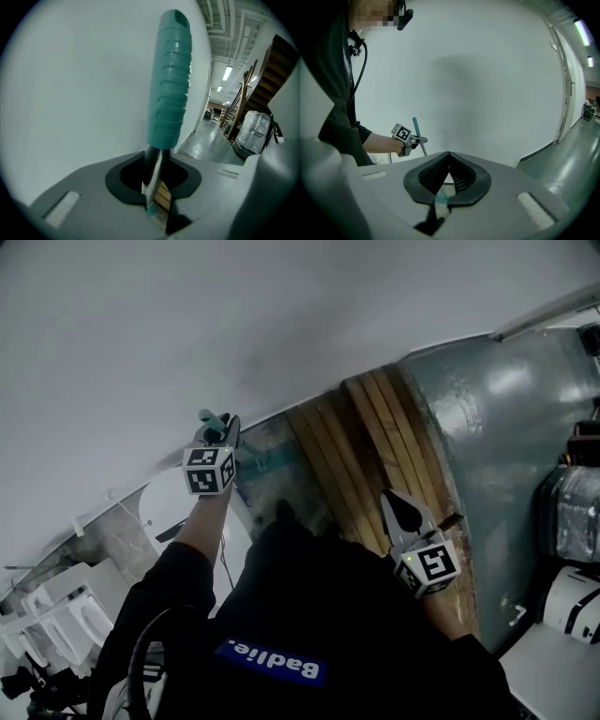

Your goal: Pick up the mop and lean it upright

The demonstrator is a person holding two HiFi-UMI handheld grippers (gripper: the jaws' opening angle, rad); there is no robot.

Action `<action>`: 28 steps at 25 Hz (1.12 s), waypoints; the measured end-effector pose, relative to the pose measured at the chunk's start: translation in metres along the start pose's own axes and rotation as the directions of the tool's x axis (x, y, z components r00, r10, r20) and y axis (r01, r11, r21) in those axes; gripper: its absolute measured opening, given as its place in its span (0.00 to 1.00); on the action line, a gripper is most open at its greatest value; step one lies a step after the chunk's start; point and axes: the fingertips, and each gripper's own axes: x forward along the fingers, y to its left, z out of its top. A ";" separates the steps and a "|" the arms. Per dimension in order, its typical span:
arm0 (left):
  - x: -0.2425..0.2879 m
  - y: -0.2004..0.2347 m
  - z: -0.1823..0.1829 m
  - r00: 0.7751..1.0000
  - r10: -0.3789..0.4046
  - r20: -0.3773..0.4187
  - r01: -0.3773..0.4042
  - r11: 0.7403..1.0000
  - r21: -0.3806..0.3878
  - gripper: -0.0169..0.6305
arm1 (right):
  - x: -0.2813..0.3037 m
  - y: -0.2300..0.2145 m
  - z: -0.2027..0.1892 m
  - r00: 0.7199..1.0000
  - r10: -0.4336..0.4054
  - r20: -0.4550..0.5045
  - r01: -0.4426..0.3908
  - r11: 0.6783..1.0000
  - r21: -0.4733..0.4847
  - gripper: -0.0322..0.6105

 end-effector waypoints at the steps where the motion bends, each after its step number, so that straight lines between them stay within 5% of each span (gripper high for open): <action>1: 0.004 0.003 0.003 1.000 0.005 0.004 -0.005 1.000 -0.003 0.17 | 0.001 0.000 0.000 1.000 -0.002 0.004 0.002 1.000 0.001 0.06; 13: 0.040 0.034 0.017 0.997 0.061 -0.056 -0.059 0.998 0.028 0.18 | -0.011 -0.016 -0.009 0.997 -0.076 0.002 0.076 0.997 0.011 0.06; 28: 0.064 0.063 -0.017 0.978 0.104 -0.181 -0.102 0.995 0.022 0.26 | -0.026 -0.020 -0.024 0.991 -0.134 -0.011 0.134 0.989 0.062 0.09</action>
